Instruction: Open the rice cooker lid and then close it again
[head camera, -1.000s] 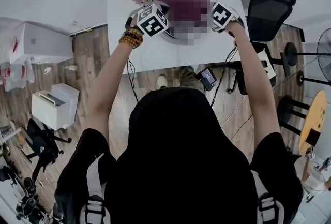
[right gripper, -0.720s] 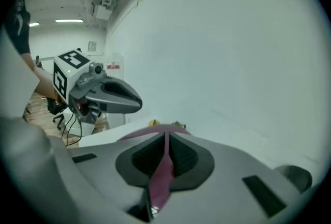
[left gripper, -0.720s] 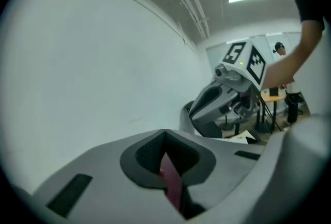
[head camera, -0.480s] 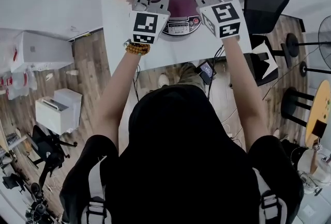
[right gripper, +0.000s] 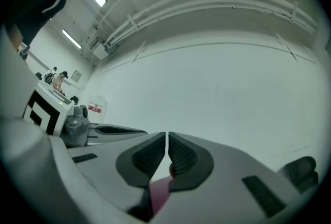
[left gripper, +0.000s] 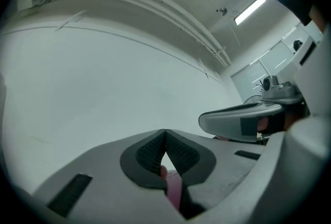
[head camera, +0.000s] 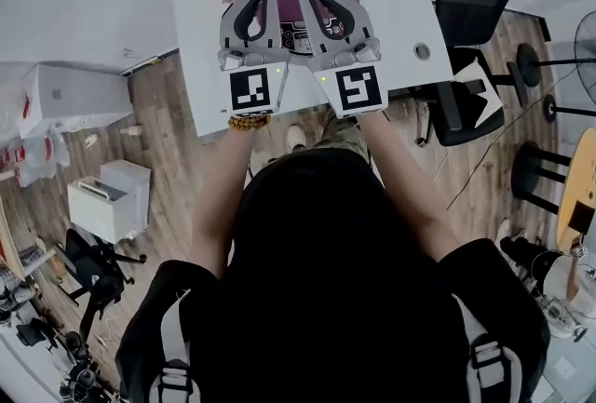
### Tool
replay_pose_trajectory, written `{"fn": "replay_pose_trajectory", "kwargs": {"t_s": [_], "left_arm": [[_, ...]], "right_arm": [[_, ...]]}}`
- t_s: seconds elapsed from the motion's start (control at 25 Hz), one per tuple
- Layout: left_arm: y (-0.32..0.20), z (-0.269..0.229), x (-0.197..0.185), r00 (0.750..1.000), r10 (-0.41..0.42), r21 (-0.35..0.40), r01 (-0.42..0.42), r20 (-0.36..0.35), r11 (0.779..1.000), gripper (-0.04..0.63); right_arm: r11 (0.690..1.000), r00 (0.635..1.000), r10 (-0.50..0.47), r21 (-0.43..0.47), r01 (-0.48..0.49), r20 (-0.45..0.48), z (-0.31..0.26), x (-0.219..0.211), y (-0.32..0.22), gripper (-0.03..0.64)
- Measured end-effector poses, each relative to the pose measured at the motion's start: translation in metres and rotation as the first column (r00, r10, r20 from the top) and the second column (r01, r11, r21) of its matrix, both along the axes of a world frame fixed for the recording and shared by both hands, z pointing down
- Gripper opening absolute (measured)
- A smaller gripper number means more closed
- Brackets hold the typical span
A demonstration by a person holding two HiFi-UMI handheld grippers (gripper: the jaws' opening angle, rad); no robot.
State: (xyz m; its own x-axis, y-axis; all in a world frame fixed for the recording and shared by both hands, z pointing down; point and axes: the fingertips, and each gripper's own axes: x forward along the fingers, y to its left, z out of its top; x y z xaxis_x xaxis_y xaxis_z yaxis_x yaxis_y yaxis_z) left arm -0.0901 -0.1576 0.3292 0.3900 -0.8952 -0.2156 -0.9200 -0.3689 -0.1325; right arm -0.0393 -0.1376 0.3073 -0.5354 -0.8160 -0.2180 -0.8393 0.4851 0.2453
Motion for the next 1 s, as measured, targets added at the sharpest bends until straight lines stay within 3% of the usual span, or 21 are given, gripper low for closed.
{"fn": "replay_pose_trajectory", "kwargs": {"t_s": [0.32,1.0], "left_arm": [[0.034,0.034,-0.017,0.998,-0.059,-0.047,0.058,-0.017,0.997,0.021],[0.07,0.095,-0.034,0.995,-0.095,-0.194,0.089,-0.026,0.977,0.021]], "right_arm": [[0.997,0.995,0.066,-0.049,-0.063,0.075,0.034,-0.006,0.038,0.037],[0.99,0.999,-0.002,-0.139,0.006,0.032,0.079,-0.025,0.064,0.029]]}}
